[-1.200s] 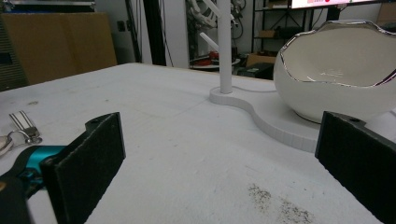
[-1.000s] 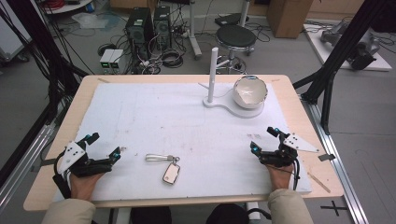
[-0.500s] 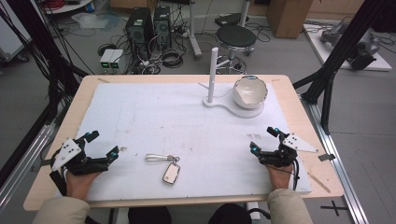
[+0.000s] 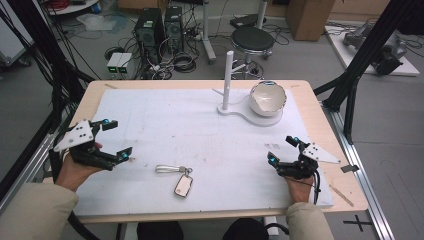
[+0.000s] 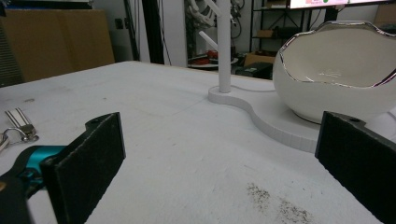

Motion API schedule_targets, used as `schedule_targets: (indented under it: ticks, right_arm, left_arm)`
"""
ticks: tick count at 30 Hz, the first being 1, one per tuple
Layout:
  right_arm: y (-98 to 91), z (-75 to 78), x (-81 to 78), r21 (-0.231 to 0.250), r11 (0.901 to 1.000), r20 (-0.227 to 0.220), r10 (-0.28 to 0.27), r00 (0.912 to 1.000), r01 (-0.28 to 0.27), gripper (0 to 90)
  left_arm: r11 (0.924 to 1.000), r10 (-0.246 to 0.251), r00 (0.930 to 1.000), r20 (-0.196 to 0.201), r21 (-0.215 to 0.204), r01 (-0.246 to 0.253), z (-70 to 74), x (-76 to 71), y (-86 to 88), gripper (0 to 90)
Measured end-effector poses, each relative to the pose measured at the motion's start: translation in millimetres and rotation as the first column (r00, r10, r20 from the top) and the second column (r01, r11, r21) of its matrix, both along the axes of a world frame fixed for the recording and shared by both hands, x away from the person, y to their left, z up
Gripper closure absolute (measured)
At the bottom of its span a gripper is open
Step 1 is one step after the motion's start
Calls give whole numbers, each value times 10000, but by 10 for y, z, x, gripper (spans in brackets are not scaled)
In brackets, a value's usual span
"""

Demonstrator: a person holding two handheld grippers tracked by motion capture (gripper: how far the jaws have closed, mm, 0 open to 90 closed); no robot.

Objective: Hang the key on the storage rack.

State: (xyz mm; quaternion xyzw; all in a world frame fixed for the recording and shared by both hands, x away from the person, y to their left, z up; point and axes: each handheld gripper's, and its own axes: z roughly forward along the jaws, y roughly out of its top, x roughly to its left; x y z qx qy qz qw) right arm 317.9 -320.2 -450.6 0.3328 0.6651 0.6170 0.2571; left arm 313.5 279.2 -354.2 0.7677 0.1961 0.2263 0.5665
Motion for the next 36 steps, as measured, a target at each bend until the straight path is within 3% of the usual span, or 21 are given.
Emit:
schedule_targets:
  ticks: [3, 6, 10, 13, 14, 15, 17, 20, 21, 22, 23, 25, 26, 28, 29, 30, 33, 34, 36]
  right_arm:
    - [-1, 0, 0, 12, 10000, -4, -5, 10000, 5, 6]
    - [-2, 0, -1, 32, 10000, -23, -3, 10000, 3, 6]
    - [2, 0, 2, -31, 10000, 57, -22, 10000, 22, 6]
    - [4, 0, 1, -73, 10000, 70, -53, 10000, 53, 7]
    - [4, -1, 3, -104, 9999, 108, -58, 9999, 59, 6]
    - [4, -1, 3, -104, 9999, 108, -58, 9999, 59, 6]
    - [4, 0, 1, -77, 10000, 68, -53, 10000, 54, 6]
    - [6, 0, 3, -102, 9999, 112, -68, 9999, 69, 6]
    - [5, -1, 4, -107, 9999, 122, -71, 9999, 72, 6]
    - [5, -1, 4, -107, 9999, 122, -71, 9999, 72, 6]
    - [5, 0, 1, -79, 9999, 76, -74, 9999, 74, 6]
    - [6, -1, 3, -93, 9999, 109, -77, 9999, 78, 6]
    - [6, -1, 3, -114, 9999, 117, -79, 9999, 80, 6]
    - [7, -1, 2, -106, 9999, 87, -75, 9999, 76, 6]
    - [7, 0, 1, -73, 9999, 77, -79, 9999, 80, 6]
    - [7, 0, 1, -73, 9999, 77, -79, 9999, 80, 6]
    - [5, 0, 2, -85, 9999, 74, -59, 10000, 59, 6]
    - [5, 0, 2, -85, 9999, 74, -59, 10000, 59, 6]
    - [4, 0, 2, -74, 10000, 69, -50, 10000, 51, 6]
  left_arm:
    - [9964, -559, 9982, -193, 629, 570, 100, 102, -120, 17]
    - [9864, -1135, 9912, -682, 1118, 1206, 184, 203, -237, 17]
    - [9576, -1776, 9765, -1222, 2073, 2001, 230, 298, -389, 17]
    - [9251, -2205, 9618, -1622, 2779, 2589, 193, 350, -505, 17]
    - [9026, -2379, 9529, -1882, 3195, 2885, 136, 376, -593, 17]
    - [9026, -2379, 9529, -1882, 3195, 2885, 136, 376, -593, 17]
    - [8811, -2439, 9456, -2152, 3583, 3088, 60, 393, -683, 17]
    - [8353, -2480, 9346, -2548, 4324, 3396, -71, 422, -812, 17]
    - [8129, -2527, 9285, -2720, 4608, 3563, -130, 437, -869, 17]
    - [8129, -2527, 9285, -2720, 4608, 3563, -130, 437, -869, 17]
    - [8073, -2506, 9280, -2756, 4696, 3575, -163, 442, -902, 17]
    - [7920, -2424, 9234, -2975, 4891, 3654, -218, 455, -953, 17]
    - [7808, -2434, 9200, -3072, 5006, 3737, -239, 463, -972, 17]
    - [7671, -2438, 9156, -3197, 5141, 3838, -289, 471, -1006, 17]
    - [7519, -2350, 9102, -3411, 5297, 3926, -332, 474, -1033, 17]
    - [7519, -2350, 9102, -3411, 5297, 3926, -332, 474, -1033, 17]
    - [7205, -2267, 8985, -3759, 5560, 4144, -386, 474, -1072, 21]
    - [7181, -2231, 8951, -3860, 5559, 4187, -406, 468, -1085, 21]
    - [6918, -2180, 8913, -3977, 5812, 4285, -420, 474, -1105, 34]
